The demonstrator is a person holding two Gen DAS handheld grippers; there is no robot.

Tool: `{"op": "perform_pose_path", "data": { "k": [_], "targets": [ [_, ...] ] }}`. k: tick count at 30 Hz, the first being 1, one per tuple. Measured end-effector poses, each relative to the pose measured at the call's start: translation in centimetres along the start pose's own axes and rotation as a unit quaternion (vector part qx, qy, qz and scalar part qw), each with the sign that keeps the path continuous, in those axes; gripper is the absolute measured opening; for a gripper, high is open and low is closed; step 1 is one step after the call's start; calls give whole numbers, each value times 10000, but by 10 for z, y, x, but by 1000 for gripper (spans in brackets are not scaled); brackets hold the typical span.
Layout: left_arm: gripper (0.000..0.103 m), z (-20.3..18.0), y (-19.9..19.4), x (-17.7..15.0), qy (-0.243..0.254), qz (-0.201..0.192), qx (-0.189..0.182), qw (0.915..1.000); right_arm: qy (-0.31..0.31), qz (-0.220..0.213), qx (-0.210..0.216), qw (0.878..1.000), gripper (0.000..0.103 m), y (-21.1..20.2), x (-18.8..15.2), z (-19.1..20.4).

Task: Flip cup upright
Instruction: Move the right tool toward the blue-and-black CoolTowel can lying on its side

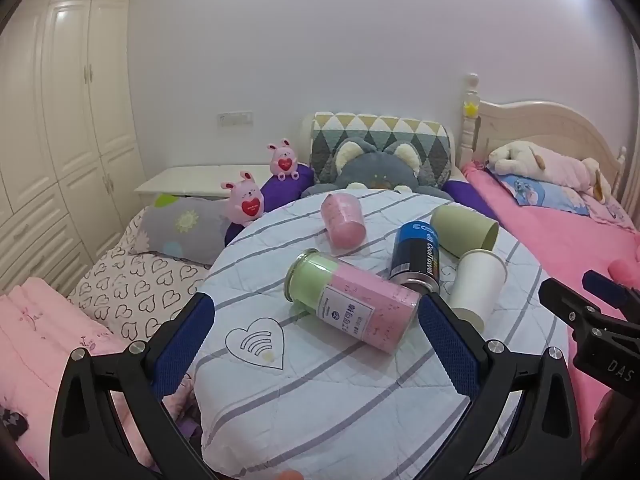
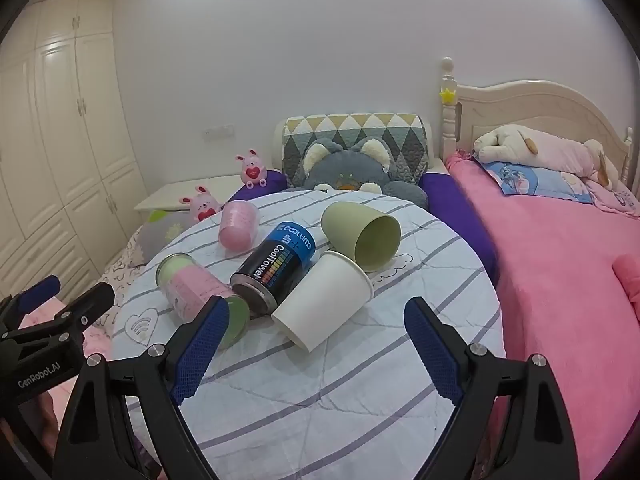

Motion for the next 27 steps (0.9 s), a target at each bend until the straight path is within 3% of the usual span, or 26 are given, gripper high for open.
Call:
{"op": "perform_pose_path", "data": {
  "k": [17, 27],
  "targets": [
    [103, -8, 30, 16, 102, 277, 34, 9996, -131, 134, 84, 9998, 91, 29, 28, 3],
    [103, -7, 49, 26, 193, 374, 130, 9990, -67, 497, 156, 9986, 91, 61, 41, 10]
  ]
}}
Point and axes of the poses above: each gripper's, at about its wrist camera, not at the fingertips, and y roughly the way its jaws point, z to its left, x to its top, the point moved 8 cm from there along y, roughly the way its jaws point, and after that the axes turned 7 degrees about x, right-handed, at the moved point
